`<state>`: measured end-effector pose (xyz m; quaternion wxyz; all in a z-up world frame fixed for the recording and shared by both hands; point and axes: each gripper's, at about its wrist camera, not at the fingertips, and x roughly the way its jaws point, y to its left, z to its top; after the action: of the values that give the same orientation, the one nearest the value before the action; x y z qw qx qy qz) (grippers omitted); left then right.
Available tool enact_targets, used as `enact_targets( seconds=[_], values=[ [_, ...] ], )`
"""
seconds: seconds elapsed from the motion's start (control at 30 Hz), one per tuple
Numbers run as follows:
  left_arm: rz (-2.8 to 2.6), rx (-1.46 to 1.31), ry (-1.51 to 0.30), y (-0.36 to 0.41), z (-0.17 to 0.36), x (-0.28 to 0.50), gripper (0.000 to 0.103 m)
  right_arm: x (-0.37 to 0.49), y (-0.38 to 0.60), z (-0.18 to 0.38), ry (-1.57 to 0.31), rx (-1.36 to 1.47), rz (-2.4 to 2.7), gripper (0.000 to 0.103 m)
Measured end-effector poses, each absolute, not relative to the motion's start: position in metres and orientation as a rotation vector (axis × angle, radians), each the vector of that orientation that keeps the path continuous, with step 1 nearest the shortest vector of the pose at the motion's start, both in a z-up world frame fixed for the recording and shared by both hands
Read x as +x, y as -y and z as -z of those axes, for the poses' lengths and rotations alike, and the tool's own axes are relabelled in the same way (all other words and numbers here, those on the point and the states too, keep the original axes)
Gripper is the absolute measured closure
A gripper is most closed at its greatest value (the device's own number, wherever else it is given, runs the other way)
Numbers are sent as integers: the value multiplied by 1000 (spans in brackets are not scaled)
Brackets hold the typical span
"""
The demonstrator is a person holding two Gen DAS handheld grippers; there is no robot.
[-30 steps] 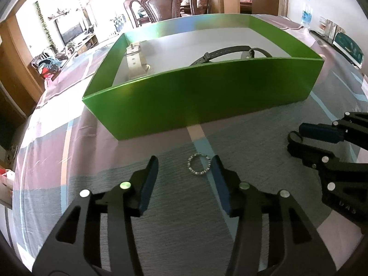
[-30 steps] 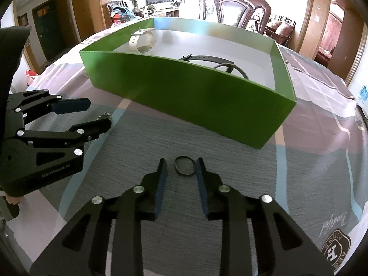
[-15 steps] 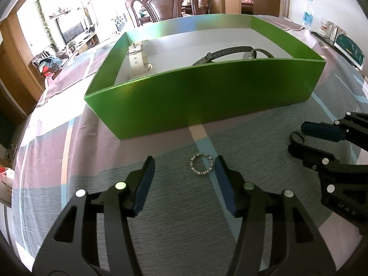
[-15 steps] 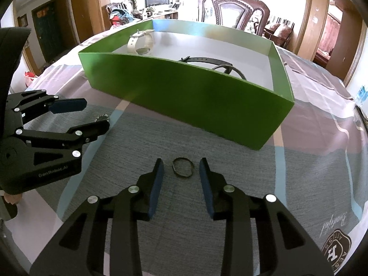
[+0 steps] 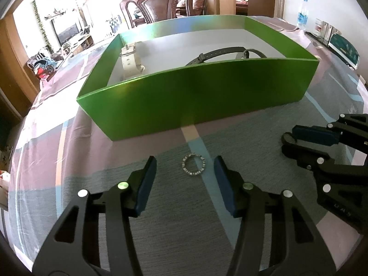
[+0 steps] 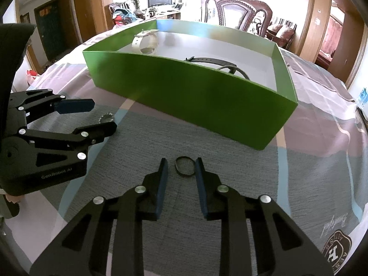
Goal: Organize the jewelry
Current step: 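Grasp the silver bead ring with the left tool while the right tool grasps the black ring, then carry both rings into the green box while opening both tools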
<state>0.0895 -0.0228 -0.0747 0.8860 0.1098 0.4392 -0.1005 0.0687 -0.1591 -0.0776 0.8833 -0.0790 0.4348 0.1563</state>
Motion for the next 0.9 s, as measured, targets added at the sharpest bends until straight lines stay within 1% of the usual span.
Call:
enact_targets(
  seconds=[0.1,0.13,0.17,0.2,0.23,0.27,0.9],
  values=[
    [222,217,-918,22,75,90,67,68,158,77,-904,-167,-324,77],
    [223,219,-917,22,75,89,69,68,158,77,-904,-167,-328,79],
    [224,222,-916,23,75,89,71,68,159,77,-906,-165,-335,85],
    [229,222,-916,24,75,88,76,68,158,77,-908,-164,-344,87],
    [232,222,-916,23,76,88,81,67,157,78,-904,-172,-341,87],
    [233,222,-916,23,76,87,82,67,156,78,-901,-177,-339,87],
    [204,224,-880,24,70,83,82,67,160,73,-886,-146,-335,87]
  ],
)
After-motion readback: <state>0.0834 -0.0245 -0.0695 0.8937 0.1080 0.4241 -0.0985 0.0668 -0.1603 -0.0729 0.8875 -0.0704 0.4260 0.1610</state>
